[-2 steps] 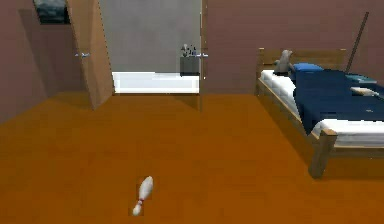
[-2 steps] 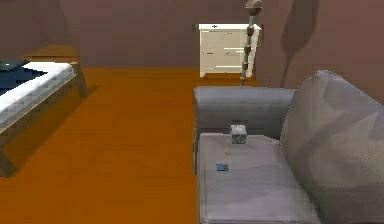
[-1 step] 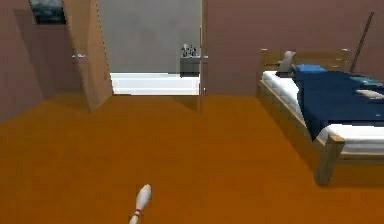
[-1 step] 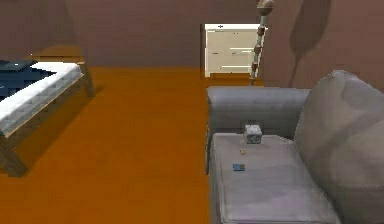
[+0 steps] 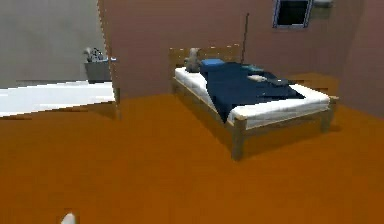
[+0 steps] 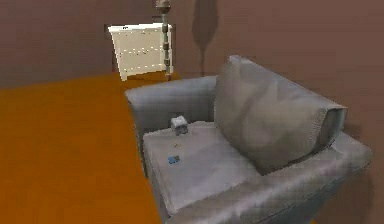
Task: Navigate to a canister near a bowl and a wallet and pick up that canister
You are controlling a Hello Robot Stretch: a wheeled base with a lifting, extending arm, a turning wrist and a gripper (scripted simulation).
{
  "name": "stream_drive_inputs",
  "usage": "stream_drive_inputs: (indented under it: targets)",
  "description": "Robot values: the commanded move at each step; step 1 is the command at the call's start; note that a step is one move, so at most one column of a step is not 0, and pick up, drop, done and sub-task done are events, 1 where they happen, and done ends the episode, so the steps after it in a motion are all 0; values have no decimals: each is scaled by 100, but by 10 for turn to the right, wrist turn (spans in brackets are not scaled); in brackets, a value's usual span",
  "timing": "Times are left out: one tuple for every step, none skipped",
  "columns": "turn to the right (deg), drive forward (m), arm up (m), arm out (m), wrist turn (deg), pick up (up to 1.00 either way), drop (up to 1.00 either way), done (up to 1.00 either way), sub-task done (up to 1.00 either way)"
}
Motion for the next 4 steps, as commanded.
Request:
stream_drive_inputs:
  targets:
    - [0,35,0,0,0,0,0,0,0]
    - [-150,0,0,0,0,0,0,0,0]
    - [0,100,0,0,0,0,0,0,0]
    - [-30,0,0,0,0,0,0,0,0]
